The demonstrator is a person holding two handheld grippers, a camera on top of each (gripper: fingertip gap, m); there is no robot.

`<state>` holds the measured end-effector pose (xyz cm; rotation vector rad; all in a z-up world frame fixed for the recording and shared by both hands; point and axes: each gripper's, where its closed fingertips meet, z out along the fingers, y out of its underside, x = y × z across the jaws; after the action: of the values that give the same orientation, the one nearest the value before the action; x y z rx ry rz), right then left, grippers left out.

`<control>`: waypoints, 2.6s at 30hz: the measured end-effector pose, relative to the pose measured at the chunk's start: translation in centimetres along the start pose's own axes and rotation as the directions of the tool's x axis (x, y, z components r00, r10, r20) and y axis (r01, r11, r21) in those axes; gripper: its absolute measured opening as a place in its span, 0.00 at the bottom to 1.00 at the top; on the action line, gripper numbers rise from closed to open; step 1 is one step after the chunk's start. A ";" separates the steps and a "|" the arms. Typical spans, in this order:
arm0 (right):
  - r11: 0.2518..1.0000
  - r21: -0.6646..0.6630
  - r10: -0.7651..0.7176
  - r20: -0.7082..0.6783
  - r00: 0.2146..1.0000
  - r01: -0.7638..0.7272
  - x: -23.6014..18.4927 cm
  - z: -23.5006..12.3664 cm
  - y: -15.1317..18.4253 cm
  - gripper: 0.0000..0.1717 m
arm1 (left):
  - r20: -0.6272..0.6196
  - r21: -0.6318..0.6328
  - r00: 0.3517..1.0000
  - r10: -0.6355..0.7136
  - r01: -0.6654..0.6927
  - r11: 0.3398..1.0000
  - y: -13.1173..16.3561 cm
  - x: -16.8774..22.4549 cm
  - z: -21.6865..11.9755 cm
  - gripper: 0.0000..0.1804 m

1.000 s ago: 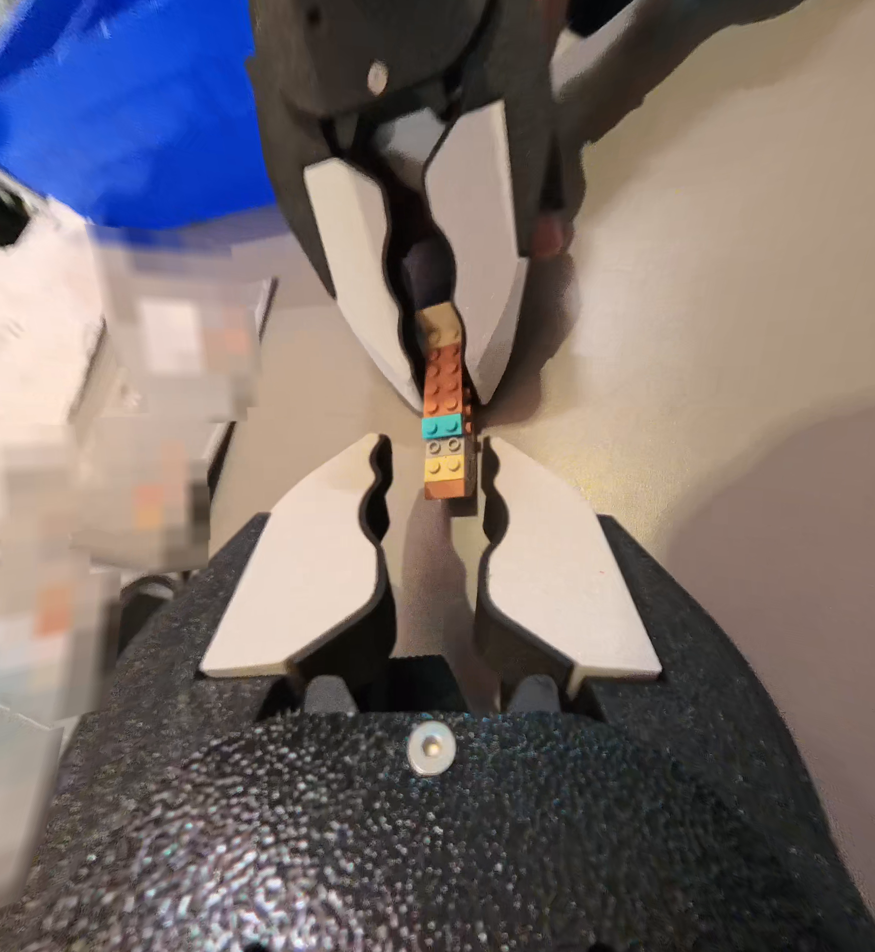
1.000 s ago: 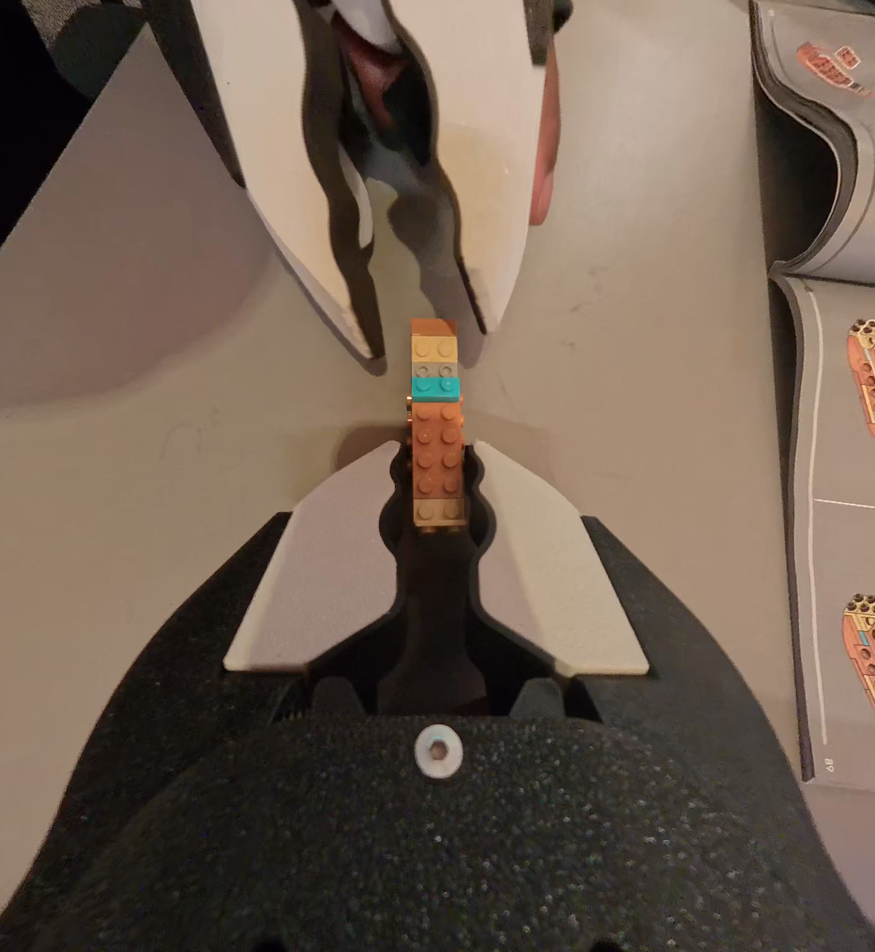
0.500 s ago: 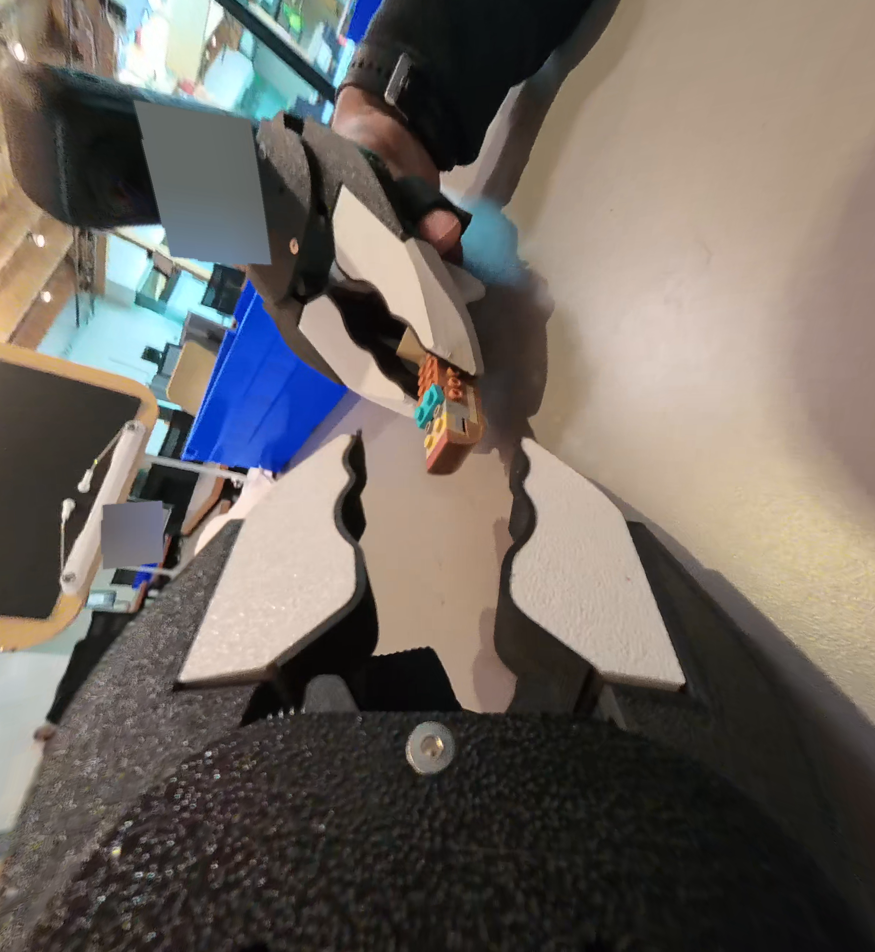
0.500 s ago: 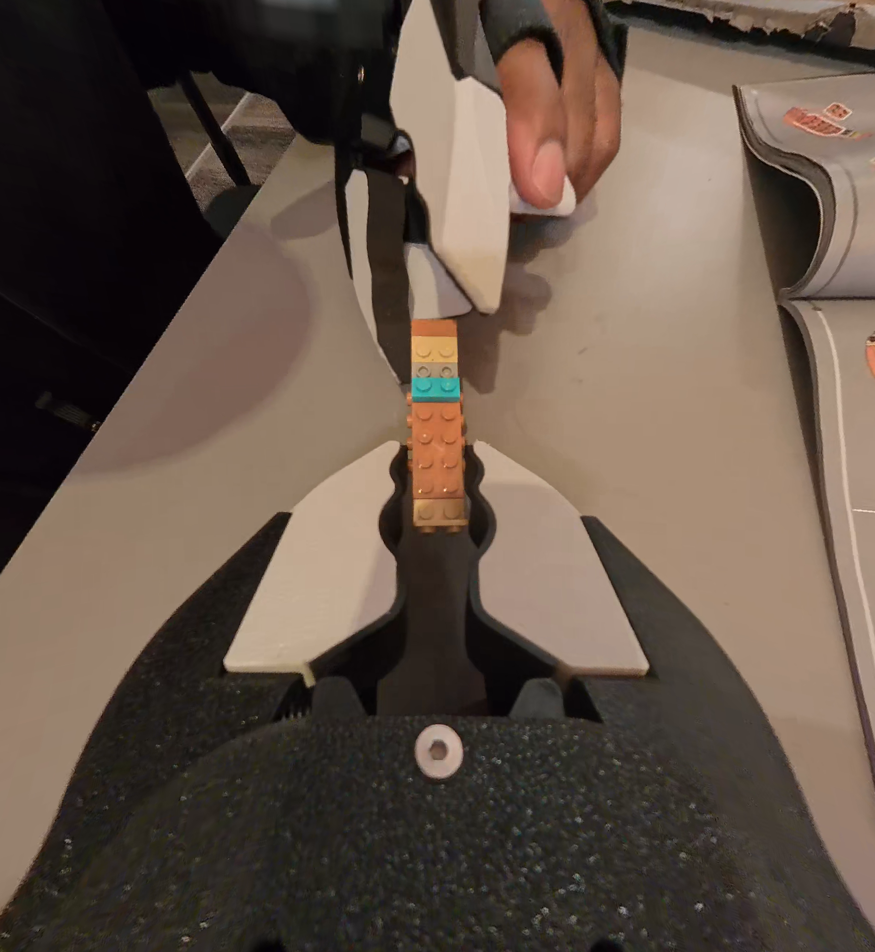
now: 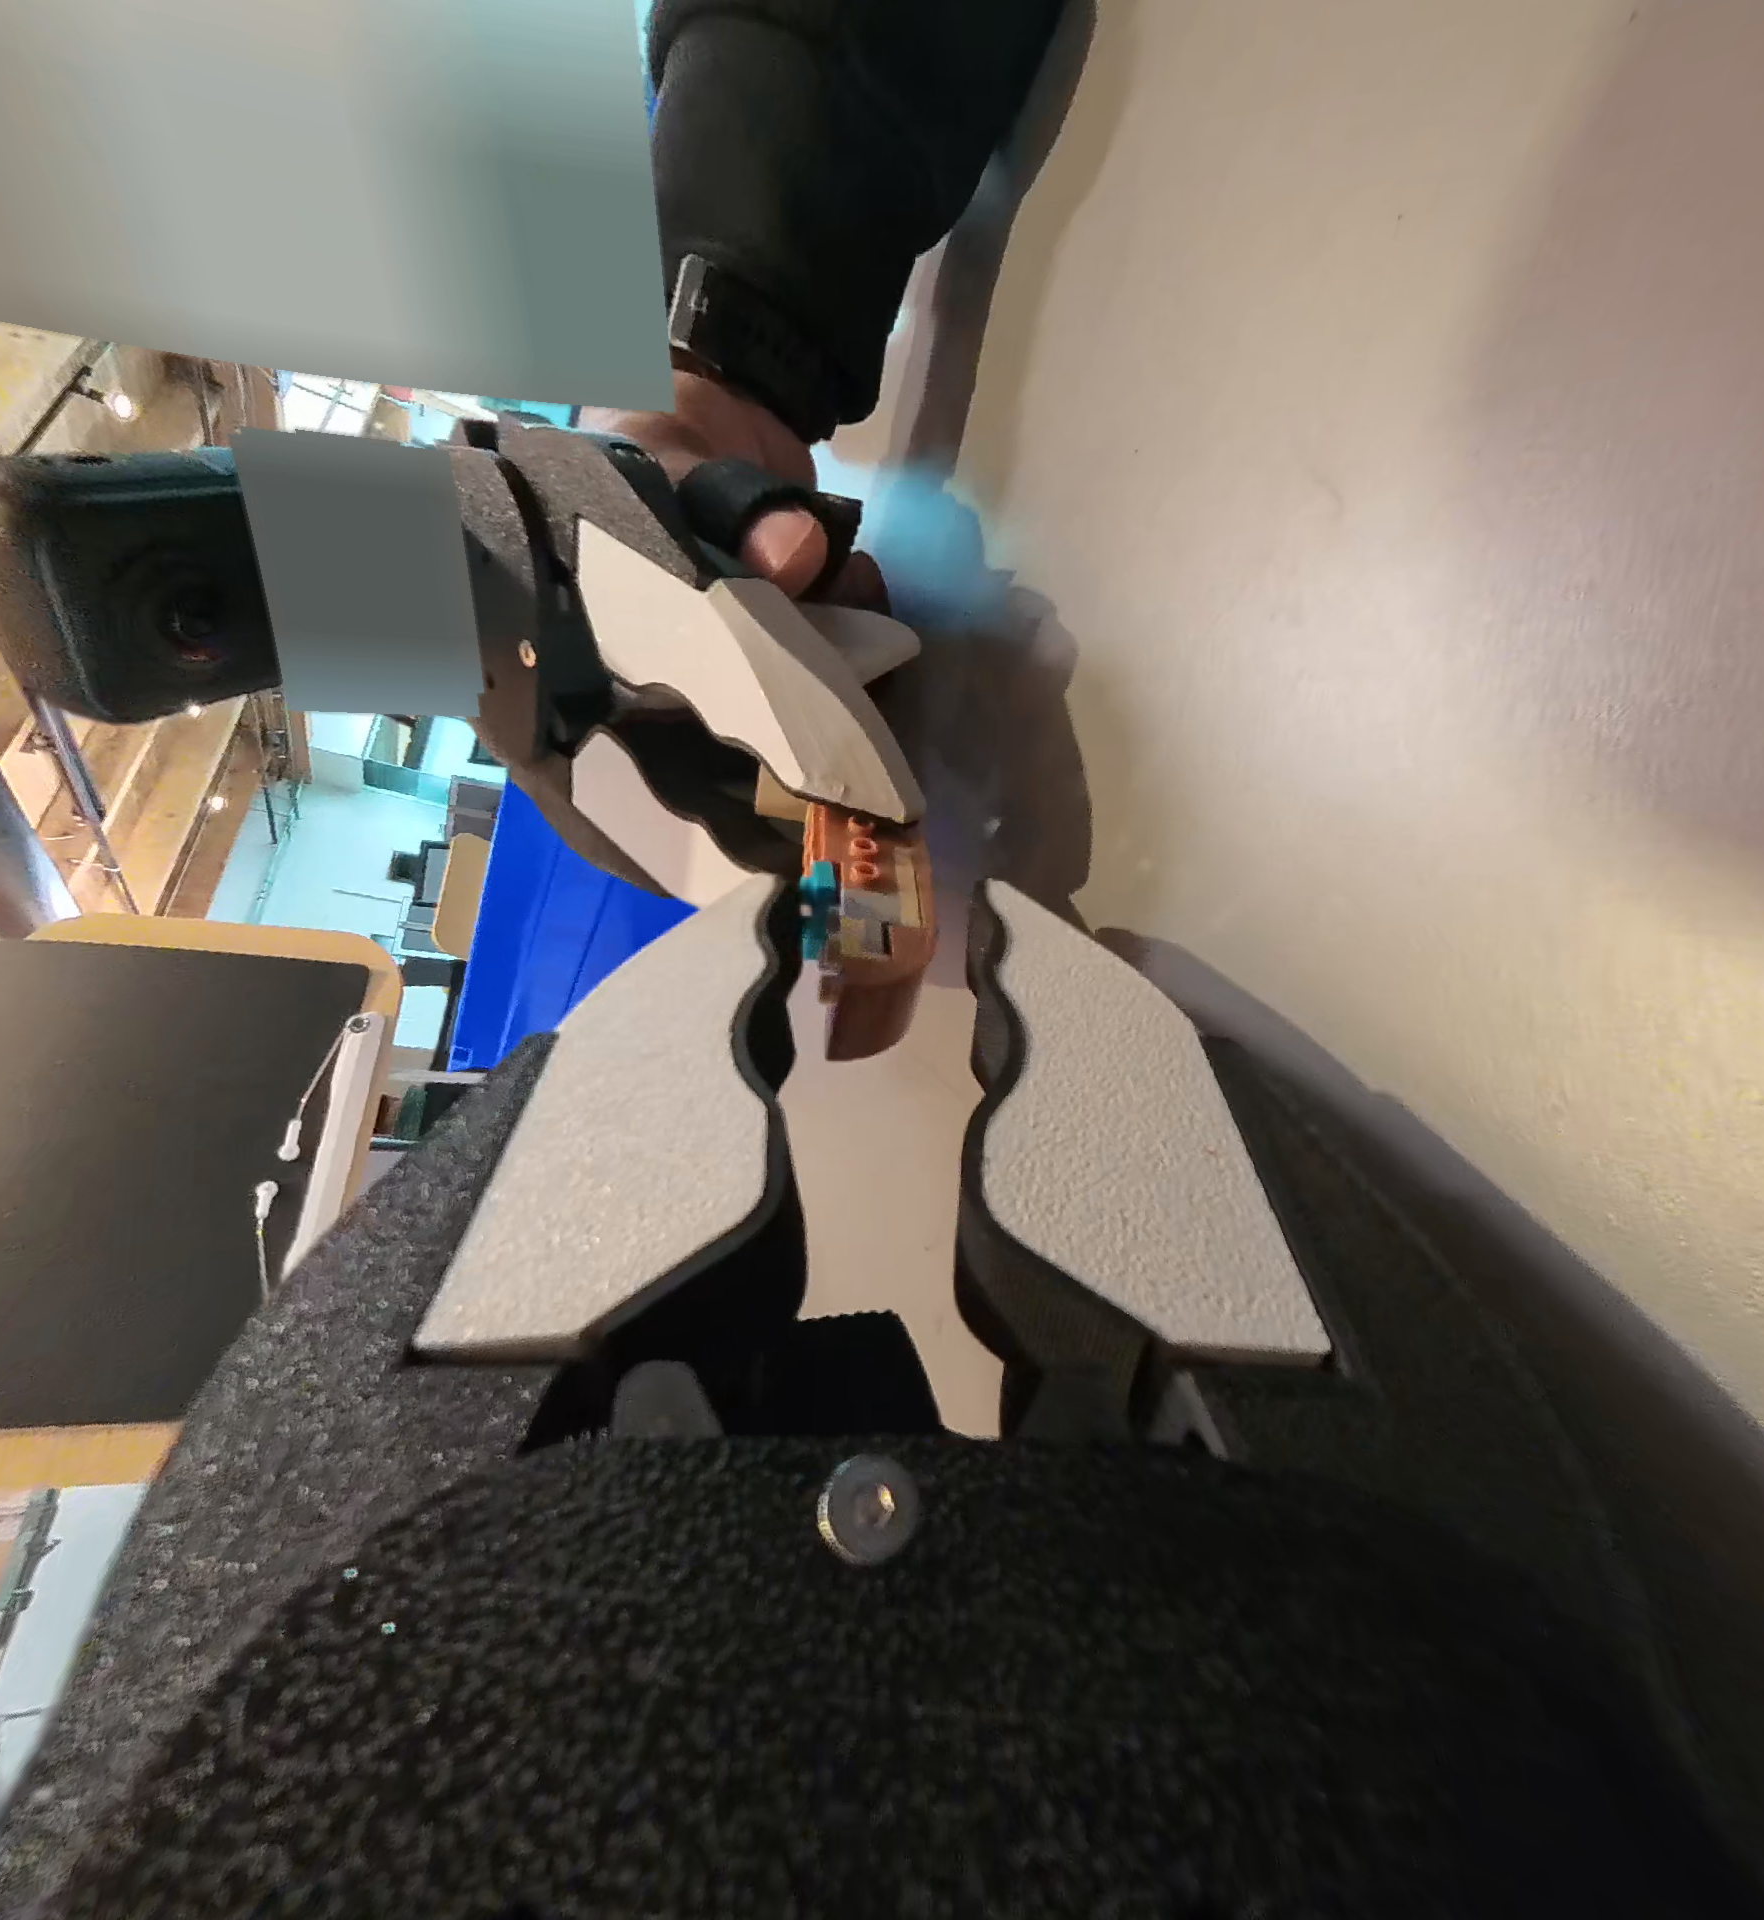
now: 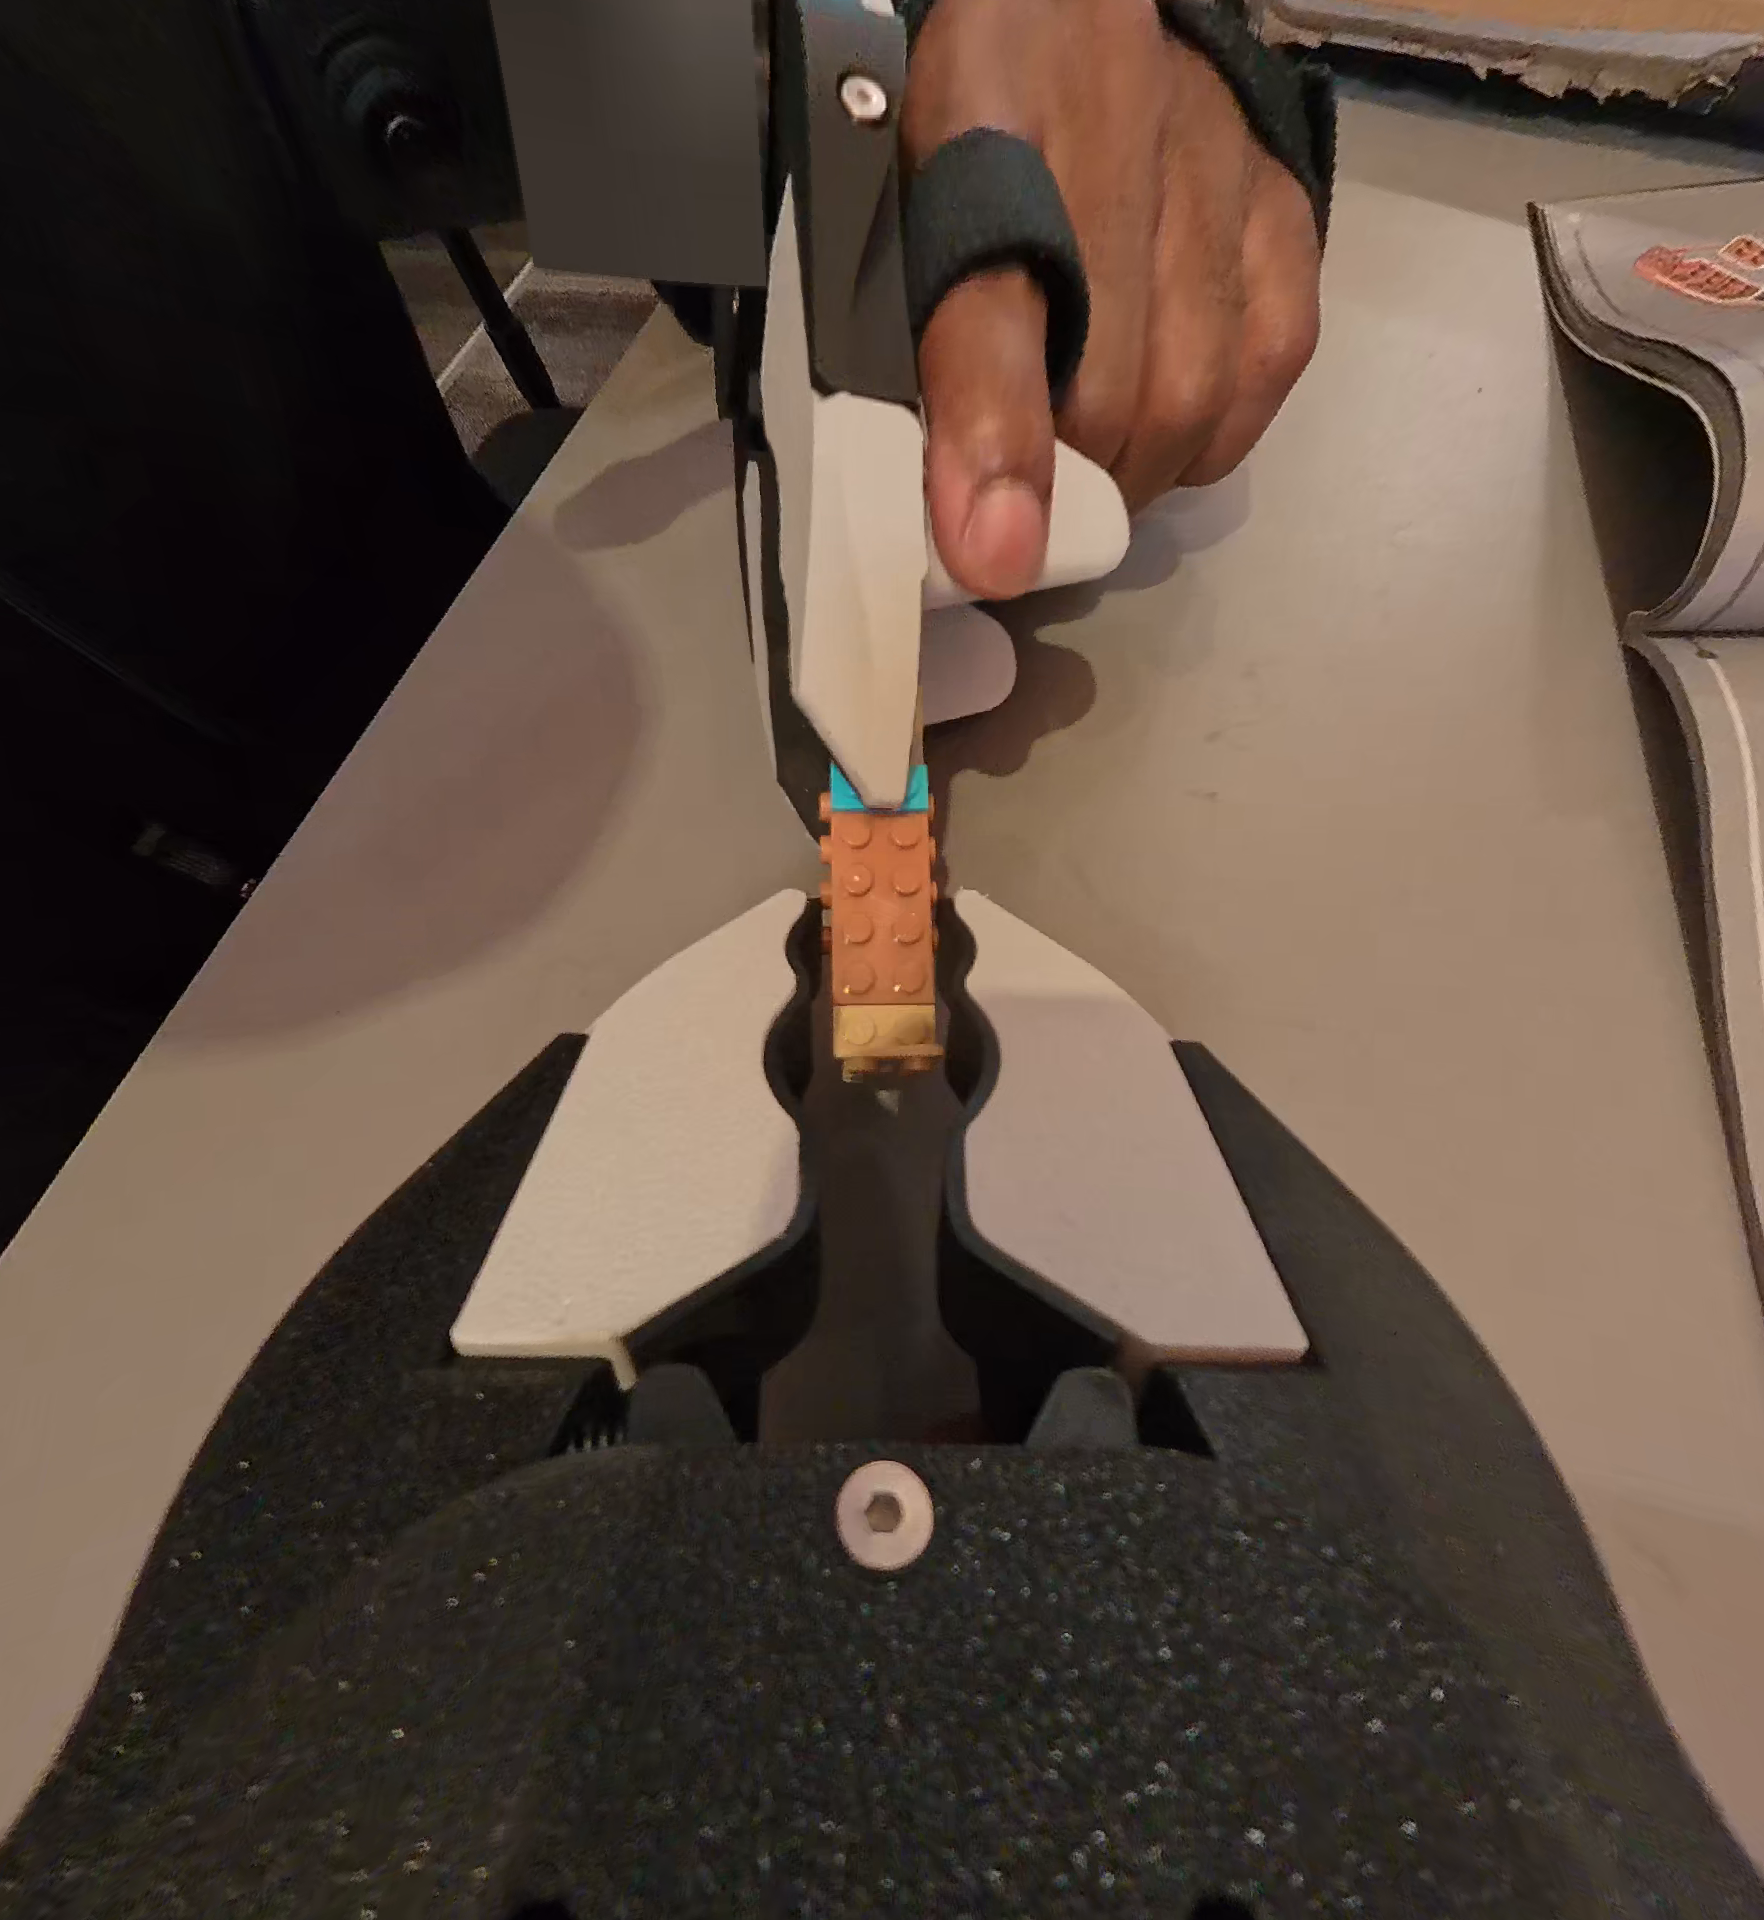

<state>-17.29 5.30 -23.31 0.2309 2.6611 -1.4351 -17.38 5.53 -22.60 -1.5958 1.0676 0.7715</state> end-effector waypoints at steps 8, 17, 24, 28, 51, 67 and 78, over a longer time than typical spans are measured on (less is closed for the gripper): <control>1.000 0.020 0.015 -0.009 1.000 -0.014 0.1 -0.1 -0.4 0.12 | 0.016 -0.025 0.999 0.034 -0.033 0.999 0.2 -0.3 -0.1 0.14; 0.998 0.059 0.018 -0.009 1.000 -0.017 0.1 -0.5 -1.1 0.12 | 0.068 -0.030 0.997 0.035 -0.033 0.999 0.1 -1.1 -0.4 0.13; 1.000 0.030 -0.011 -0.003 1.000 0.011 -0.3 -0.2 -0.8 0.12 | 0.020 0.003 1.000 -0.014 0.014 1.000 -0.4 -0.6 -0.4 0.12; 1.000 0.017 -0.017 -0.001 1.000 0.017 -0.4 -0.1 -0.7 0.12 | 0.005 0.006 1.000 -0.020 0.020 1.000 -0.5 -0.4 -0.4 0.12; 0.978 -0.190 -0.131 -0.218 0.967 0.090 1.7 0.5 1.9 0.12 | -0.082 -0.243 0.776 -0.625 0.593 0.768 2.2 0.6 -0.9 0.17; 0.977 -0.197 -0.125 -0.217 0.968 0.082 1.8 0.8 2.4 0.12 | -0.143 -0.369 0.711 -0.689 0.608 0.703 2.7 2.3 -1.3 0.10; 0.977 -0.195 -0.124 -0.211 0.969 0.083 1.6 1.0 2.5 0.12 | -0.156 -0.351 0.671 -0.725 0.648 0.676 2.3 1.6 -0.7 0.14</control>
<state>-18.43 5.96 -26.12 0.2520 3.0088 -1.2427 -18.88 4.26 -24.78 -2.1999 0.4464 0.1522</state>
